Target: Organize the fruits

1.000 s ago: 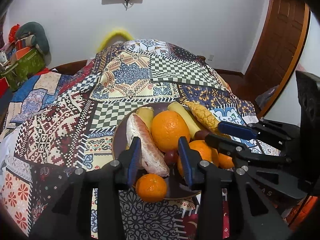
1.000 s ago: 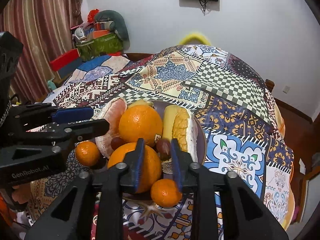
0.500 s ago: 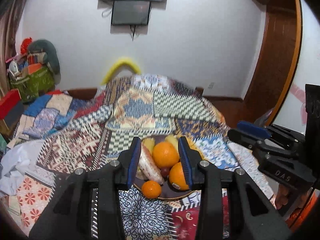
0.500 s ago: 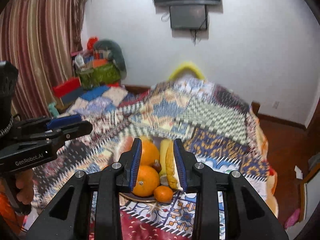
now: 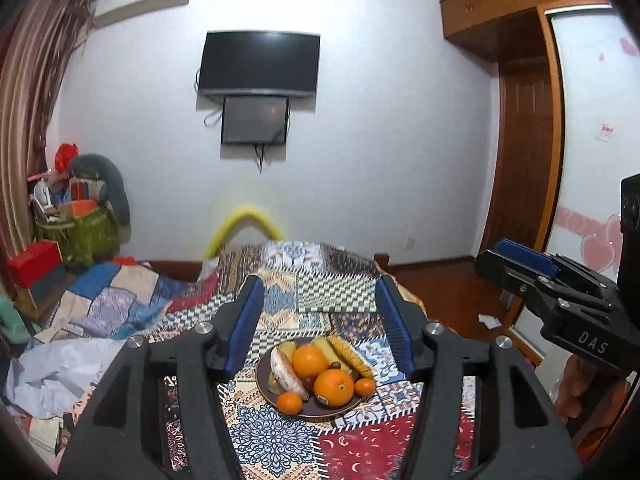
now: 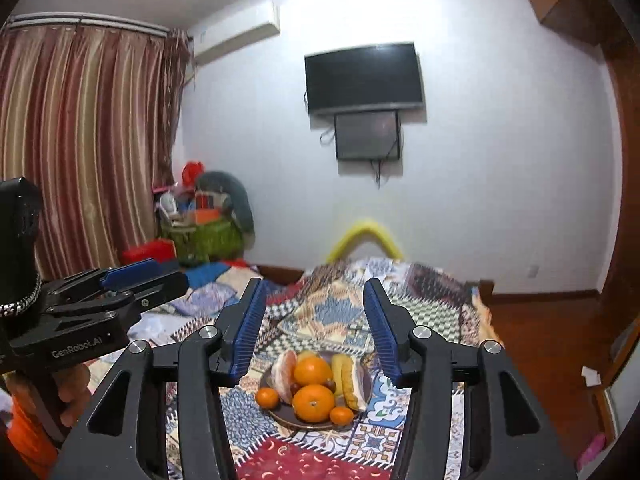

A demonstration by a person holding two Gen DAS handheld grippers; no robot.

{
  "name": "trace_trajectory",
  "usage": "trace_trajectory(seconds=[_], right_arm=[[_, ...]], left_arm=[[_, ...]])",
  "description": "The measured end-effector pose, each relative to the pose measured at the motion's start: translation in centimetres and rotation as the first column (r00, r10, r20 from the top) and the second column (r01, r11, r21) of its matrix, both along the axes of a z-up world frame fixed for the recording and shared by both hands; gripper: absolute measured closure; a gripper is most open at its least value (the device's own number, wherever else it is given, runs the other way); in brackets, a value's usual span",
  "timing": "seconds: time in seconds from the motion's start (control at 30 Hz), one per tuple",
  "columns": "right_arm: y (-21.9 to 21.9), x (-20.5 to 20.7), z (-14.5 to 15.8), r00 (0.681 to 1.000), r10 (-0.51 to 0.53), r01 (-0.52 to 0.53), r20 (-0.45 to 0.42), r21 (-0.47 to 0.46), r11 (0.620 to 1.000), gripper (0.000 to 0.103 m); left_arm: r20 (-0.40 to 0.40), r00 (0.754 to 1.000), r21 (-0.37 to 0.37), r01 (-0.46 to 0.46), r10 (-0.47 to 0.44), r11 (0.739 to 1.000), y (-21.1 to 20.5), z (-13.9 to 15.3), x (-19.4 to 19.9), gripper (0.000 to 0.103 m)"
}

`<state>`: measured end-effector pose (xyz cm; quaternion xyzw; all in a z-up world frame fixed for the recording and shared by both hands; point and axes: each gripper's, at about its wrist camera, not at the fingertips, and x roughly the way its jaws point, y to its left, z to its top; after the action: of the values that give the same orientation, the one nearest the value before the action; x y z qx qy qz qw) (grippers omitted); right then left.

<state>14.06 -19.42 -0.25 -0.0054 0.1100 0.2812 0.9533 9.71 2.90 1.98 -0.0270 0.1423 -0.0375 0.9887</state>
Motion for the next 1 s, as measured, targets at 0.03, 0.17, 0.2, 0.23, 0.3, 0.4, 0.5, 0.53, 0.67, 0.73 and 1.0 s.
trace_trajectory(seconds=[0.03, 0.17, 0.2, 0.23, 0.3, 0.4, 0.5, 0.53, 0.67, 0.73, 1.0], right_arm=[[-0.1, -0.2, 0.2, 1.0, -0.002, 0.002, 0.006, 0.009, 1.0, 0.056], [-0.3, -1.2, 0.4, 0.999, -0.019, 0.018, 0.028, 0.04, 0.999, 0.044], [-0.4, -1.3, 0.4, 0.999, -0.025, 0.024, 0.034, 0.045, 0.999, 0.04], [-0.3, -1.5, 0.3, 0.999, -0.031, 0.029, 0.04, 0.046, 0.999, 0.039], [-0.1, -1.7, 0.3, 0.998, -0.038, 0.036, 0.044, 0.043, 0.998, 0.034], [-0.1, -1.9, 0.1, 0.997, -0.056, 0.054, 0.054, 0.048, 0.997, 0.016], [-0.1, -2.3, 0.3, 0.995, -0.07, 0.067, 0.067, 0.04, 0.997, 0.011], [0.0, -2.2, 0.3, 0.995, -0.073, 0.071, 0.069, 0.038, 0.997, 0.005], [0.0, -2.9, 0.6, 0.992, -0.09, 0.087, 0.089, 0.031, 0.996, 0.0], [0.0, -3.1, 0.5, 0.991, -0.096, 0.094, 0.095, 0.029, 0.995, 0.0], [-0.6, -3.6, 0.0, 0.992, -0.095, 0.093, 0.087, 0.031, 0.995, 0.0]], left_arm=[[0.009, 1.0, 0.002, -0.003, 0.003, 1.0, 0.0, 0.2, -0.3, 0.043], [0.051, 0.998, 0.008, -0.025, 0.025, 1.0, 0.0, 1.1, -2.2, 0.04], [0.055, 0.998, 0.006, -0.026, 0.025, 1.0, 0.1, 1.2, -2.5, 0.04], [0.059, 0.998, 0.005, -0.026, 0.026, 1.0, 0.2, 1.2, -2.8, 0.038], [0.069, 0.997, 0.005, -0.034, 0.034, 0.999, 0.2, 1.2, -3.4, 0.028], [0.079, 0.996, 0.006, -0.038, 0.038, 0.999, 0.3, 1.3, -3.9, 0.018], [0.092, 0.994, 0.01, -0.053, 0.051, 0.999, 0.2, 1.2, -4.5, 0.01], [0.094, 0.994, 0.011, -0.056, 0.055, 0.998, 0.2, 1.3, -4.6, 0.008], [0.105, 0.992, 0.02, -0.069, 0.066, 0.997, 0.1, 1.1, -5.1, 0.001], [0.104, 0.992, 0.022, -0.075, 0.072, 0.997, 0.0, 1.1, -5.1, 0.0], [0.091, 0.993, 0.025, -0.08, 0.077, 0.996, -0.2, 0.8, -5.2, 0.0]])
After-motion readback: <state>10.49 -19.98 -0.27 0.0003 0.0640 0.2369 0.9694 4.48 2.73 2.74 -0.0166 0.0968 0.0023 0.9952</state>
